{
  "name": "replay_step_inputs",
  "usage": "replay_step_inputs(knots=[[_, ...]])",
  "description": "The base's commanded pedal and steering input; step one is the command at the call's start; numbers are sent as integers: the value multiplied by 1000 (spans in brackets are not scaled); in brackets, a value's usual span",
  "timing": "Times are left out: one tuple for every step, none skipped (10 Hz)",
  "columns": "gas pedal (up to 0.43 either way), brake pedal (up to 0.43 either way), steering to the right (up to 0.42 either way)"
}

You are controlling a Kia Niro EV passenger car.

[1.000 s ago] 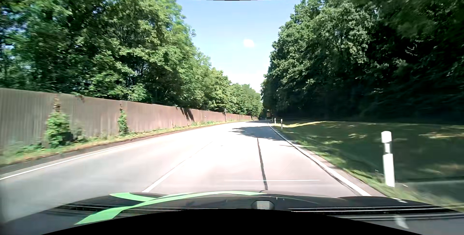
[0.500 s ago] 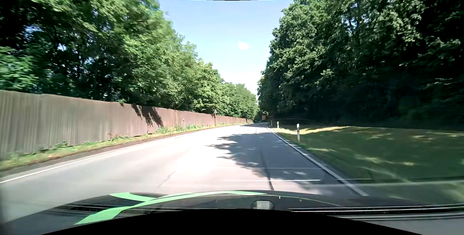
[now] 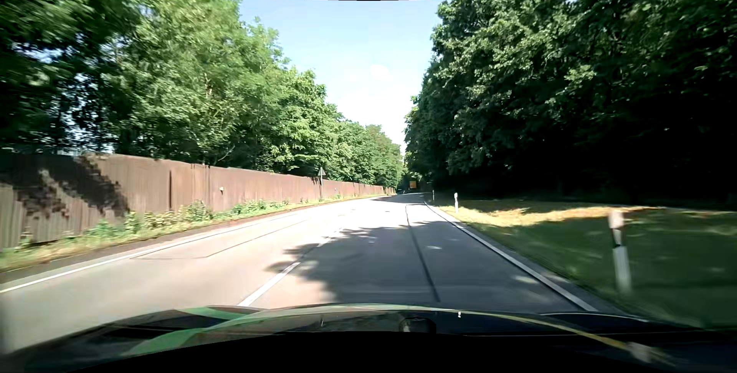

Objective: Follow the waypoints while adhering to traffic rules and regulations

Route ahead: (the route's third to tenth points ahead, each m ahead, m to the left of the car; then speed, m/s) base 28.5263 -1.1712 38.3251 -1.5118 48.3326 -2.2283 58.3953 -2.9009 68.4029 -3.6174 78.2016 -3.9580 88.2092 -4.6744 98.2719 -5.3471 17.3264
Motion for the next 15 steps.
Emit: replay_step_inputs(knots=[[209,0,8],[209,0,8],[209,0,8],[209,0,8],[197,0,8],[197,0,8],[189,0,8],[189,0,8],[189,0,7],[197,0,7],[197,0,7],[197,0,7],[197,0,6],[189,0,5],[189,0,5]])
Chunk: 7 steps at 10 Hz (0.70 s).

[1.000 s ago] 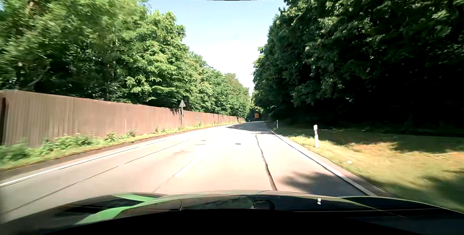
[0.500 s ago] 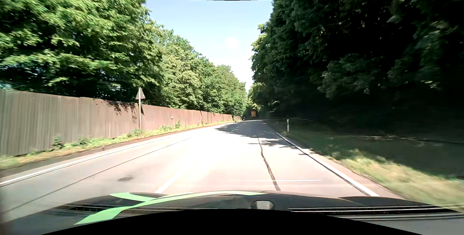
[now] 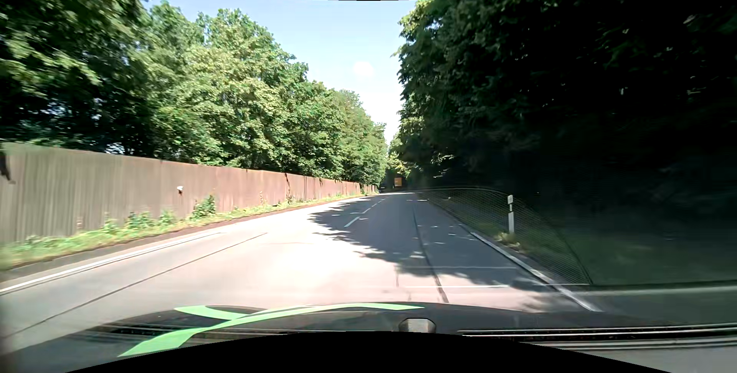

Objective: Follow the waypoints while adhering to traffic rules and regulations

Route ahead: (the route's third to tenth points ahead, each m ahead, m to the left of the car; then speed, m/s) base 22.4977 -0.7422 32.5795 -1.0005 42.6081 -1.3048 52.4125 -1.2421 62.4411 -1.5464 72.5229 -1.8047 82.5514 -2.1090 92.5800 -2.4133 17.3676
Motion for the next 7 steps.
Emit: replay_step_inputs(knots=[[150,0,5],[118,0,5],[110,0,6],[110,0,7],[110,0,6],[118,0,6],[130,0,7]])
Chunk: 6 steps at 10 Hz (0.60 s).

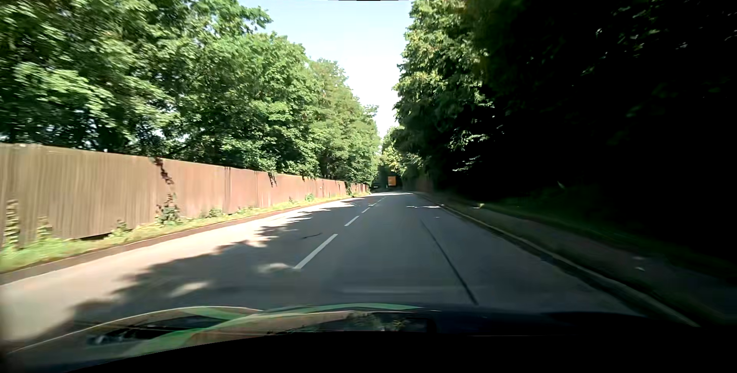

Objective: Follow the waypoints while adhering to traffic rules and regulations

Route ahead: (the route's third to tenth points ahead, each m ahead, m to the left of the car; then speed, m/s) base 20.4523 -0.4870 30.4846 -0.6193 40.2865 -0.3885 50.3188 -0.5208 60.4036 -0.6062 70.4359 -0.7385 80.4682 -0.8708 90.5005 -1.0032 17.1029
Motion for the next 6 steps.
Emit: replay_step_inputs(knots=[[157,0,6],[157,0,7],[177,0,7],[177,0,7],[189,0,6],[197,0,6]])
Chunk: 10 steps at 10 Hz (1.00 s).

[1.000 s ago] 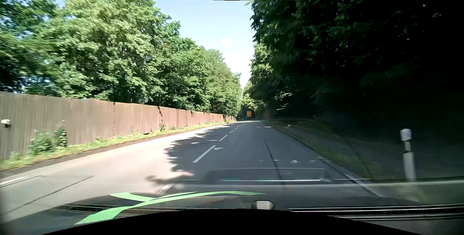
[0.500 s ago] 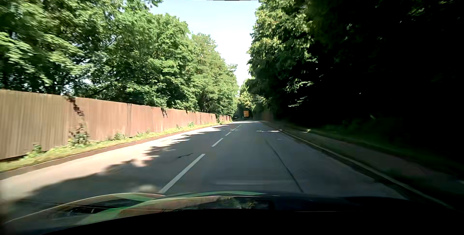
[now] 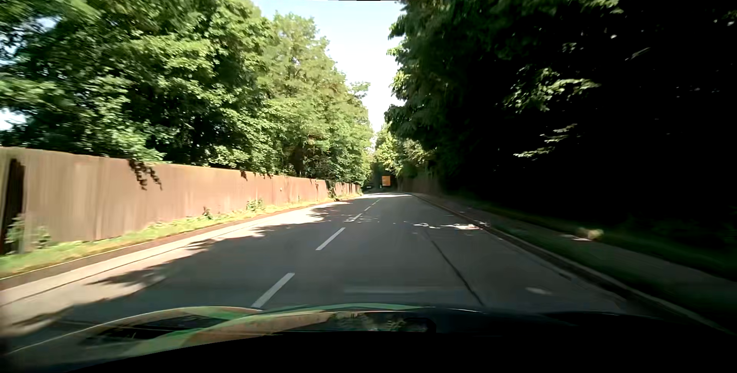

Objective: Follow the waypoints while adhering to traffic rules and regulations

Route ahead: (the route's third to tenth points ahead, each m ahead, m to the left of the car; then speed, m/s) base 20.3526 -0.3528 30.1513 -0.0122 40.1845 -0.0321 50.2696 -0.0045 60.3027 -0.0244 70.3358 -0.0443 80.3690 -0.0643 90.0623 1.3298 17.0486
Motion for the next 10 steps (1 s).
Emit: replay_step_inputs(knots=[[209,0,6],[209,0,6],[209,0,6],[209,0,6],[209,0,5],[209,0,4],[209,0,4],[209,0,4],[209,0,3],[209,0,1]])
